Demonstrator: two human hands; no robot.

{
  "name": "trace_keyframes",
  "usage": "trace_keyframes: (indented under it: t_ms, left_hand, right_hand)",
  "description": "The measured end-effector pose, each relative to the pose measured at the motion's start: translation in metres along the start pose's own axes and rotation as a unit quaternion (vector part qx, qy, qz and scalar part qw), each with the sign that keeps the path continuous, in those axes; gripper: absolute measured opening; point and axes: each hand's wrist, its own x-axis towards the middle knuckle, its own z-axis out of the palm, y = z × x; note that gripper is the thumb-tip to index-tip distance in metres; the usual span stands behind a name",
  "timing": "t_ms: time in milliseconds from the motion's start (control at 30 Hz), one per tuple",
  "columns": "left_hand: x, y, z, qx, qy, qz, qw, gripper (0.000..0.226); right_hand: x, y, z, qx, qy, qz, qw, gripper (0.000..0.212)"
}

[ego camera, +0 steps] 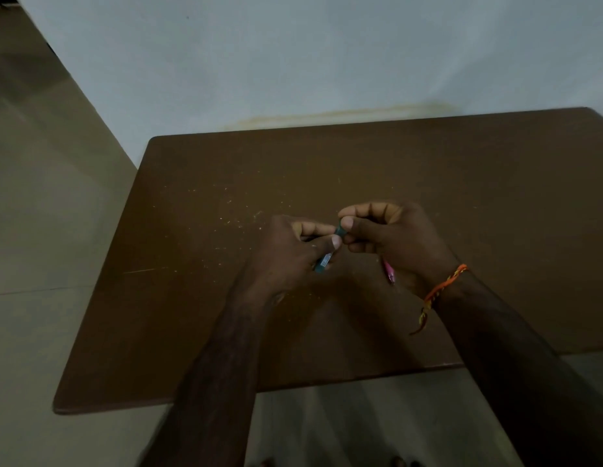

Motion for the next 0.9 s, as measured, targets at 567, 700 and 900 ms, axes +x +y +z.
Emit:
trace_keyframes:
  t_ms: [567, 700, 900]
  left_hand:
    - [-0.004, 0.004, 0.01, -0.063, 0.042, -0.018, 0.997, 0.018]
    - [-0.005, 0.006, 0.014, -0.059, 0.052, -0.024, 0.997, 0.016]
    - [-0.005, 0.012, 0.011, -0.021, 0.05, 0.018, 0.998, 0.007]
  right_hand:
    - [-0.004, 0.008, 0.022, 0.037, 0.118, -0.076, 0.99, 0.012]
    - [-0.003, 0.01, 0.017, 0.113, 0.081, -0.004, 0.99, 0.012]
    - [-0.003, 0.006, 0.014, 0.025, 0.06, -0.069, 0.995, 0.024]
